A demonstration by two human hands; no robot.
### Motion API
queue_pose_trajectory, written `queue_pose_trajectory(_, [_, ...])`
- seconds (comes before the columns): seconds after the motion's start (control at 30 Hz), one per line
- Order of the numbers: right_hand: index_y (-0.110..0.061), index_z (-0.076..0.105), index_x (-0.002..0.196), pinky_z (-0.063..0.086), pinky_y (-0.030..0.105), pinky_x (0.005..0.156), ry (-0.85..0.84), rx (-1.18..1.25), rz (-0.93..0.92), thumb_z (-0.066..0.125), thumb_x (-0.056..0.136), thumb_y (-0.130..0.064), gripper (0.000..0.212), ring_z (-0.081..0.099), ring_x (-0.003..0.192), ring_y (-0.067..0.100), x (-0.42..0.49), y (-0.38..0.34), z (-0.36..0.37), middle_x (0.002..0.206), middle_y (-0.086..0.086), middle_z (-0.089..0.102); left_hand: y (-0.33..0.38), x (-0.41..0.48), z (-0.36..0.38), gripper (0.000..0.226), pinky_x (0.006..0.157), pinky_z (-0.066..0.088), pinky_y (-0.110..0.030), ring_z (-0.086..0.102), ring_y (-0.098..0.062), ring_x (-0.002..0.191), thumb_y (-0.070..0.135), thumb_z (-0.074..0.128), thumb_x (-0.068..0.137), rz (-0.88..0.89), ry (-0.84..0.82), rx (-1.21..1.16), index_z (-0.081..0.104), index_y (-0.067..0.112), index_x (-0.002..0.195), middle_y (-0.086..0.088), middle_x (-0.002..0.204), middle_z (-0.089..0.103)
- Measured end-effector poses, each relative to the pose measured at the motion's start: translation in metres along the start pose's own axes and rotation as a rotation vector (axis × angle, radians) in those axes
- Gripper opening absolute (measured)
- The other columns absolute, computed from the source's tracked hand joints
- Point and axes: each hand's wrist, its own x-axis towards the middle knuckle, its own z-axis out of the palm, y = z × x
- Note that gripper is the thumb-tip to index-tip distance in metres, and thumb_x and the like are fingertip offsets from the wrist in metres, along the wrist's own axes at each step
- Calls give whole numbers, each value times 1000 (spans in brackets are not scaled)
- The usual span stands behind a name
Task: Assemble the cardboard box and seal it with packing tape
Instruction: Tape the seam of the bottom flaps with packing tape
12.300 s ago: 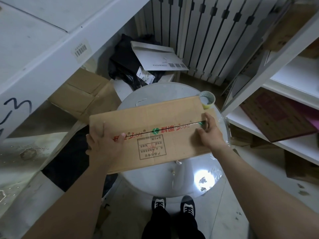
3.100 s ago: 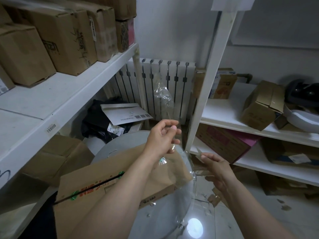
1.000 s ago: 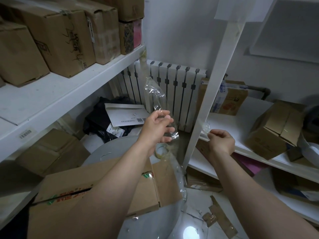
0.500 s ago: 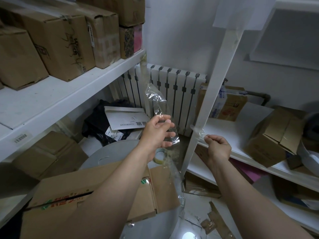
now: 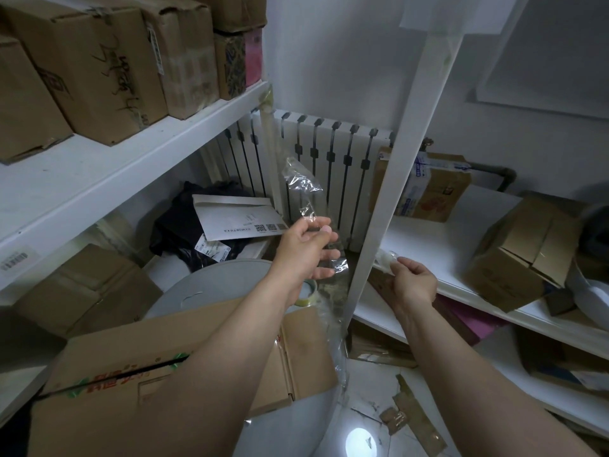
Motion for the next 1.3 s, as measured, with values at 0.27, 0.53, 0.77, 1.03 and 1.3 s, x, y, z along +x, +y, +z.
queue_pose_trajectory(0.27, [-8, 67, 104, 50, 15, 45, 74, -24, 0, 62, 92, -6, 13, 61, 65, 11, 13, -4, 7, 102, 8, 64, -1, 20, 10, 18, 55, 55, -27, 65, -12, 75, 20, 55, 99, -31, -46, 13, 59, 21, 116, -4, 109, 68])
queue_pose_trajectory(0.53, [-16, 62, 96, 56, 24, 68, 194, -117, -70, 50, 93, -9, 14, 61, 79, 20, 29, -4, 15, 103, 5, 63, -8, 37, 18, 17, 58, 56, -29, 65, -11, 74, 20, 56, 98, -63, -54, 16, 59, 21, 115, -3, 107, 68])
queue_pose_trajectory(0.77, [-6, 60, 116, 40, 21, 59, 204, -113, -61, 42, 98, -12, 26, 44, 59, 4, 30, 10, 19, 107, 9, 59, -9, 39, 16, 17, 57, 55, -28, 65, -12, 73, 20, 54, 99, -70, -47, 17, 59, 20, 115, -3, 107, 67])
queue_pose_trajectory(1.03, [-4, 52, 116, 42, 22, 55, 205, -208, -95, 39, 100, -15, 23, 51, 60, 8, 23, 13, 14, 107, 7, 56, -4, 35, 13, 19, 56, 56, -27, 65, -11, 74, 19, 55, 99, -59, -49, 24, 58, 19, 117, -3, 107, 67])
queue_pose_trajectory(1.3, [-14, 61, 101, 54, 22, 60, 110, -111, 10, 66, 88, -5, 17, 67, 79, 21, 16, 32, -9, 93, 2, 59, -5, 27, 15, 16, 56, 56, -27, 65, -11, 73, 20, 55, 98, -56, -49, 21, 59, 21, 113, -3, 106, 68])
